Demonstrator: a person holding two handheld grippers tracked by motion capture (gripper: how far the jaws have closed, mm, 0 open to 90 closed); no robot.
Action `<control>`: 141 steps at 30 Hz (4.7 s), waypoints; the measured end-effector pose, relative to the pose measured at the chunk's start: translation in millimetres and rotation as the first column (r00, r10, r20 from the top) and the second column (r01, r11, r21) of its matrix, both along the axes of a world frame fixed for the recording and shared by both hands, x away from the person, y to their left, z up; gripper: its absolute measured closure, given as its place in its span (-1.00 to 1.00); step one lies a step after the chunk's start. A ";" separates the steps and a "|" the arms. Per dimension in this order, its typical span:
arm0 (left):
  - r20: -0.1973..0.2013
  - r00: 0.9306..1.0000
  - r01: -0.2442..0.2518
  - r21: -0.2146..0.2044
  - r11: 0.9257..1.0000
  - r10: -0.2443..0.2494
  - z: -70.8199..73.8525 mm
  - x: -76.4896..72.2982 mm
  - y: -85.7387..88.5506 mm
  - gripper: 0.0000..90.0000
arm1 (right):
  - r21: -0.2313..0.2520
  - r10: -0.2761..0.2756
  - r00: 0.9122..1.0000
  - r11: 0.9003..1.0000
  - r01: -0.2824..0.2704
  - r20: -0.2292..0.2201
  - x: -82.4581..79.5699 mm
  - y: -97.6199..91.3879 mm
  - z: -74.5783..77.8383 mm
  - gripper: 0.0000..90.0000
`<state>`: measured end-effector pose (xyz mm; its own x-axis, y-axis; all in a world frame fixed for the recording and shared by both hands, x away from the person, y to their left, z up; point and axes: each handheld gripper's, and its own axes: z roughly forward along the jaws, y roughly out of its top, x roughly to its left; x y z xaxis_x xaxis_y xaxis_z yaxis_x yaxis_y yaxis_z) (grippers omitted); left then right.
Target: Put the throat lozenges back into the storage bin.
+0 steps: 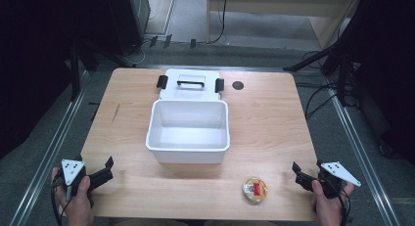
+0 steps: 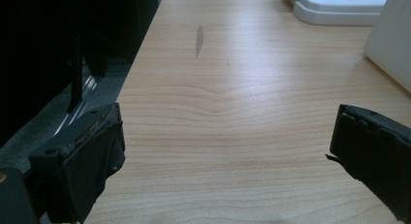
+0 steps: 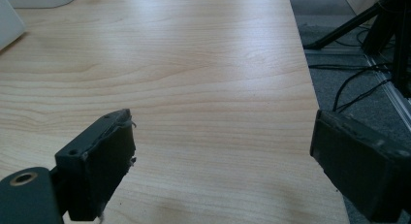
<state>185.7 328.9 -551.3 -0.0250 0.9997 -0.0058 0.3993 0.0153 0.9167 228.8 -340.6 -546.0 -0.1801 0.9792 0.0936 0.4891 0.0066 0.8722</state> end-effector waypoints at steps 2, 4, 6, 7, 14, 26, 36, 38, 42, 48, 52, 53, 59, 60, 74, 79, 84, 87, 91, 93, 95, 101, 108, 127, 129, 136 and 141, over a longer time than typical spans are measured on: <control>-0.004 1.000 -0.007 0.010 1.000 0.007 0.1 0.2 -1.1 -1.00 | 0.002 0.004 1.000 1.000 -0.004 -0.001 -0.1 -0.1 0.1 -0.77; -0.004 1.000 -0.010 0.013 1.000 0.010 0.1 0.1 -1.2 -1.00 | 0.006 0.009 1.000 1.000 -0.009 0.001 -0.2 -1.1 0.3 -0.73; -0.003 1.000 -0.013 0.009 1.000 0.013 0.1 0.2 -1.1 -1.00 | 0.027 0.019 1.000 0.999 -0.019 -0.008 0.0 -3.3 1.3 -0.71; -0.004 1.000 -0.015 0.009 1.000 0.015 0.2 0.3 -0.9 -1.00 | 0.034 0.028 0.999 0.999 -0.027 -0.018 0.0 -4.2 2.2 -0.71; -0.010 1.000 -0.019 0.003 1.000 0.019 0.1 2.7 -0.5 -1.00 | -0.024 0.110 0.988 0.993 -0.113 -0.105 -1.7 4.6 19.8 -0.71; -0.017 1.000 -0.014 0.009 1.000 0.014 0.1 4.2 -0.9 -1.00 | -0.140 0.180 0.943 0.964 -0.226 -0.281 -0.8 33.0 42.5 -0.70; -0.025 1.000 -0.014 0.022 1.000 0.015 0.3 4.6 -2.2 -1.00 | -0.185 0.265 0.854 0.907 -0.378 -0.447 -5.8 63.8 50.1 -0.70; -0.024 1.000 -0.013 0.023 1.000 0.014 0.2 4.7 -2.6 -1.00 | -0.184 0.271 0.837 0.900 -0.396 -0.476 -6.4 67.9 51.0 -0.70; -0.025 1.000 -0.011 0.025 1.000 0.011 0.2 4.7 -2.9 -1.00 | -0.174 0.277 0.807 0.892 -0.418 -0.521 -7.5 74.1 52.0 -0.70; -0.026 1.000 -0.009 0.028 1.000 0.010 0.2 4.8 -3.0 -1.00 | -0.166 0.308 0.753 0.861 -0.480 -0.582 -10.7 90.1 50.1 -0.70; -0.027 1.000 -0.009 0.027 1.000 0.009 0.3 4.8 -2.9 -1.00 | -0.152 0.332 0.722 0.843 -0.516 -0.607 -12.4 101.7 50.6 -0.70; -0.027 1.000 -0.008 0.027 1.000 0.009 0.3 4.9 -2.9 -1.00 | -0.148 0.336 0.714 0.840 -0.522 -0.615 -13.0 103.8 51.0 -0.70; -0.029 1.000 -0.007 0.027 1.000 0.008 0.3 4.9 -3.3 -1.00 | -0.138 0.350 0.686 0.825 -0.549 -0.638 -14.8 115.5 49.9 -0.70; -0.028 1.000 -0.008 0.029 1.000 0.009 0.2 5.0 -3.6 -1.00 | -0.138 0.351 0.683 0.823 -0.552 -0.640 -14.6 117.8 49.1 -0.70; -0.031 1.000 -0.005 0.028 1.000 0.006 0.1 5.6 -3.8 -1.00 | -0.116 0.334 0.655 0.831 -0.544 -0.678 -10.7 147.2 36.8 -0.71; -0.031 0.999 -0.006 0.030 1.000 0.007 0.1 5.8 -3.8 -1.00 | -0.123 0.330 0.657 0.830 -0.543 -0.678 -9.7 152.6 34.7 -0.71; -0.033 0.999 -0.010 0.029 1.000 0.011 0.1 5.9 -3.7 -1.00 | -0.136 0.318 0.661 0.831 -0.539 -0.680 -8.3 156.3 31.4 -0.69; -0.033 0.999 -0.012 0.024 1.000 0.013 0.1 5.9 -3.4 -1.00 | -0.144 0.313 0.664 0.830 -0.539 -0.679 -8.2 157.7 30.0 -0.62; -0.034 0.999 -0.016 0.018 1.000 0.017 0.2 5.7 -2.9 -1.00 | -0.150 0.319 0.669 0.825 -0.544 -0.671 -7.9 156.1 30.2 -0.54; -0.035 0.999 -0.012 0.012 1.000 0.012 0.1 5.0 -2.2 -1.00 | -0.150 0.317 0.672 0.827 -0.541 -0.670 -7.5 155.2 30.3 -0.54; -0.037 0.999 -0.010 0.012 1.000 0.011 0.2 5.0 -1.8 -1.00 | -0.154 0.314 0.674 0.828 -0.539 -0.669 -6.7 154.0 31.1 -0.54; -0.044 0.999 -0.009 0.012 1.000 0.010 0.1 5.9 -2.2 -1.00 | -0.152 0.301 0.682 0.841 -0.519 -0.667 -1.5 144.7 36.3 -0.54; -0.043 0.999 -0.009 -0.005 1.000 0.008 0.1 5.6 -0.2 -1.00 | -0.148 0.281 0.693 0.859 -0.489 -0.664 13.5 136.9 46.6 -0.54; -0.054 0.999 -0.004 -0.010 1.000 0.004 0.1 6.2 -0.6 -1.00 | -0.150 0.259 0.709 0.876 -0.459 -0.656 57.8 130.0 75.0 -0.54; -0.053 0.999 -0.004 -0.010 1.000 0.003 0.1 6.1 -0.6 -1.00 | -0.155 0.258 0.707 0.873 -0.463 -0.659 62.0 131.1 78.3 -0.54; -0.051 0.999 0.000 -0.007 1.000 0.000 0.0 5.9 -0.8 -1.00 | -0.166 0.249 0.705 0.870 -0.464 -0.664 75.6 132.4 83.4 -0.54; -0.052 0.999 -0.001 -0.009 1.000 0.000 0.0 6.1 -0.7 -1.00 | -0.174 0.238 0.708 0.872 -0.457 -0.665 83.2 132.3 85.2 -0.54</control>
